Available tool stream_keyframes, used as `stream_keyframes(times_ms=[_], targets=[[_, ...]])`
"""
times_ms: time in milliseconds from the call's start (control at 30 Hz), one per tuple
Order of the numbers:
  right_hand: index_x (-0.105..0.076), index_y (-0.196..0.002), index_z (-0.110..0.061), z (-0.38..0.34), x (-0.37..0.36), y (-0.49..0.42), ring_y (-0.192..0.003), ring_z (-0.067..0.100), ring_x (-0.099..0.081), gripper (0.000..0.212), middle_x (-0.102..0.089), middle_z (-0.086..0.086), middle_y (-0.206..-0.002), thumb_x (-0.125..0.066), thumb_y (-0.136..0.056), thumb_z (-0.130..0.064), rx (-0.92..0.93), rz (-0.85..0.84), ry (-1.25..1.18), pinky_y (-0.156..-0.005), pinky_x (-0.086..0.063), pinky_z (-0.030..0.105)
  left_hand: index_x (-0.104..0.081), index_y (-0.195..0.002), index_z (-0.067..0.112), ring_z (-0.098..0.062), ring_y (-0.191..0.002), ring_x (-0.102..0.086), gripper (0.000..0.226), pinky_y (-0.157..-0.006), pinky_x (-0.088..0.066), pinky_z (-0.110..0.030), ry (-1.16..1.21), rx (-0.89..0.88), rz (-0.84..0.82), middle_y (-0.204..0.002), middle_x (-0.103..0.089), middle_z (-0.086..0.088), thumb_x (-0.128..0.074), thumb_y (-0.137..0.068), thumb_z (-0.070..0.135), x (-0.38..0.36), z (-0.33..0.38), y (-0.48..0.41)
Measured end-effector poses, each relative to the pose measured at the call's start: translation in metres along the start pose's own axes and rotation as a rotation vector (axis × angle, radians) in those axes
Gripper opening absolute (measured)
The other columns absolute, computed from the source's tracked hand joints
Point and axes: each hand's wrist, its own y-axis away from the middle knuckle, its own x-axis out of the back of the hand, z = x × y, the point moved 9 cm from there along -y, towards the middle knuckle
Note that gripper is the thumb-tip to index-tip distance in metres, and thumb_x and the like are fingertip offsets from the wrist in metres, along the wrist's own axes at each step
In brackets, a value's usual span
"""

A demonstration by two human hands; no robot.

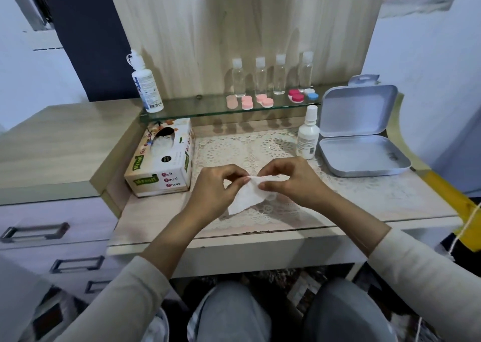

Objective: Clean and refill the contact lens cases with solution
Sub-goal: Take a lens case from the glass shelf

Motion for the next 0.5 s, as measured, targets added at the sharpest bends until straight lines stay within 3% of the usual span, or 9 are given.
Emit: stream_keyframes(times_ms=[100,200,367,500], targets=[[-0.067,-0.075,-0.015,0.007,-0.003,0.003,-0.066,0.020,-0.057,0.017,-0.067,0.010,-0.077,-0.073,-0.072,0.001,-0.045,-0.012,0.005,-0.068,-0.050,0.037,-0.072,-0.085,0.012,0.006,-0.072,-0.061,0.007,-0.071,-0.044,-0.005,0.065,0.052,-0.014,-0.076,-0.065,0.011,-0.071,-0.078,0.009,-0.003,-0.003,0.002],[-0.064,-0.068,-0.022,0.011,0.001,0.005,-0.059,0.015,-0.056,0.025,-0.065,0.008,-0.069,-0.073,-0.071,0.001,-0.067,0.056,0.005,-0.061,-0.049,0.033,-0.070,-0.085,0.015,0.006,-0.072,-0.058,0.017,-0.063,-0.041,-0.004,0.080,0.091,-0.023,-0.074,-0.064,0.010,-0.076,-0.072,0.006,-0.004,-0.004,0.005],[-0.060,-0.063,-0.025,0.012,0.001,0.007,-0.060,0.028,-0.061,0.030,-0.065,0.013,-0.067,-0.075,-0.068,0.001,-0.058,0.130,-0.003,-0.059,-0.049,0.034,-0.059,-0.076,0.021,-0.002,-0.066,-0.055,0.024,-0.058,-0.045,-0.011,0.090,0.190,0.122,-0.071,-0.059,0.013,-0.074,-0.072,0.003,0.001,-0.012,0.011],[-0.065,-0.067,-0.019,0.010,-0.007,0.011,-0.050,0.004,-0.048,0.020,-0.060,0.002,-0.061,-0.078,-0.068,-0.004,-0.035,0.138,-0.062,-0.052,-0.038,0.017,-0.056,-0.072,0.022,-0.003,-0.067,-0.058,0.025,-0.061,-0.048,-0.012,0.210,0.272,0.167,-0.073,-0.059,0.008,-0.074,-0.073,0.004,-0.003,-0.017,0.016]])
